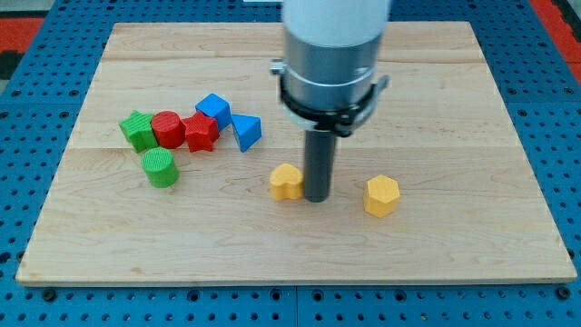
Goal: Place the yellow heart towards the bottom of the blue triangle
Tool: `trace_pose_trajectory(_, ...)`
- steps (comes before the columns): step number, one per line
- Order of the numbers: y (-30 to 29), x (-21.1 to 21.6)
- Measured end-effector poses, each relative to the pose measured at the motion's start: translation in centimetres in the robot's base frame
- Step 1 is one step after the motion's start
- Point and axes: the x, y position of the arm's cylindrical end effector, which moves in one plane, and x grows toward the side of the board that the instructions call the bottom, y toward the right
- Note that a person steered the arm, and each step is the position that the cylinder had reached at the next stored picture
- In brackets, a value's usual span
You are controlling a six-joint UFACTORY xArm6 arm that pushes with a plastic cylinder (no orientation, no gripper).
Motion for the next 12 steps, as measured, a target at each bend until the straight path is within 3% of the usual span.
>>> trace_pose_trajectory(2, -4.3, 1.1)
trace_pose_trajectory(4, -7.7, -3.5)
trace_pose_trajectory(6, -3.8, -0.3)
trace_pose_trajectory(8, -2.5, -4.8)
trace_pose_trajectory(10, -4.4, -5.0)
trace_pose_trajectory(12, -0.3, -5.6)
